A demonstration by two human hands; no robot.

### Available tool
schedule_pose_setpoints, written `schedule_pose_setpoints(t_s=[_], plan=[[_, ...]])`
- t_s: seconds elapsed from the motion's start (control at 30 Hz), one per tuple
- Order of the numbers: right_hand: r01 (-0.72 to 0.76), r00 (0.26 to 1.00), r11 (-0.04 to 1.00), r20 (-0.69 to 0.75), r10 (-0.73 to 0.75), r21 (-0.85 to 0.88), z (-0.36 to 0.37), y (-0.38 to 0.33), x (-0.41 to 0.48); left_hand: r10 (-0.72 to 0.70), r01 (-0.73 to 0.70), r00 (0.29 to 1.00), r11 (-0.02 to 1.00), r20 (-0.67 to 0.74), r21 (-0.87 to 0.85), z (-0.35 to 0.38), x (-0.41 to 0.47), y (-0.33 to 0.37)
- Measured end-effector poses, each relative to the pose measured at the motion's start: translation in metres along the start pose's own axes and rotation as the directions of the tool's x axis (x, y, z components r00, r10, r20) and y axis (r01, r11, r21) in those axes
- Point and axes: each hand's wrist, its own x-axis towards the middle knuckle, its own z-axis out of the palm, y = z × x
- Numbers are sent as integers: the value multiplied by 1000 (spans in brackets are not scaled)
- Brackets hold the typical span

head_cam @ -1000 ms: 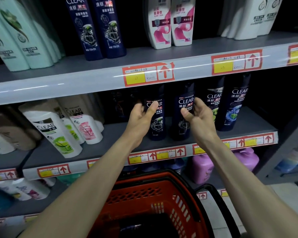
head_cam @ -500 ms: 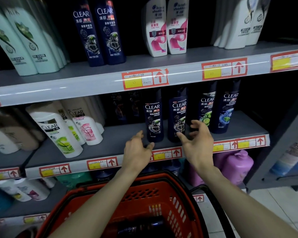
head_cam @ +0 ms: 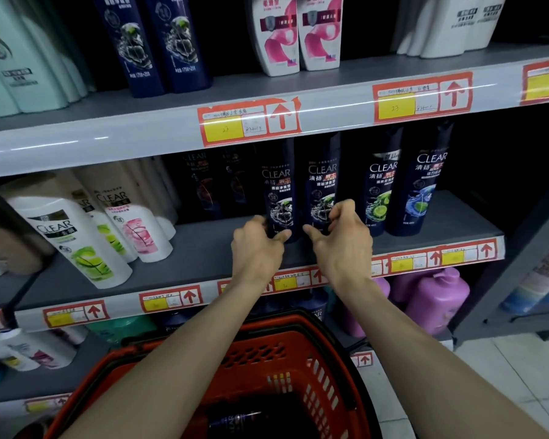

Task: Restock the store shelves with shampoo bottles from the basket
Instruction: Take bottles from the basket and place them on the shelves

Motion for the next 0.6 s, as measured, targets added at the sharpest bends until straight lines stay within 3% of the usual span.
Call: schedule_pose_setpoints(t_s=[0.47, 0.6], plan=[[0, 1000, 999, -8, 0, 39, 22, 7, 36, -73, 73, 997, 997, -16, -1, 33, 45, 11], [15, 1000, 992, 4, -15, 125, 21, 5, 41, -98, 98, 995, 995, -4, 2, 36, 50, 12]])
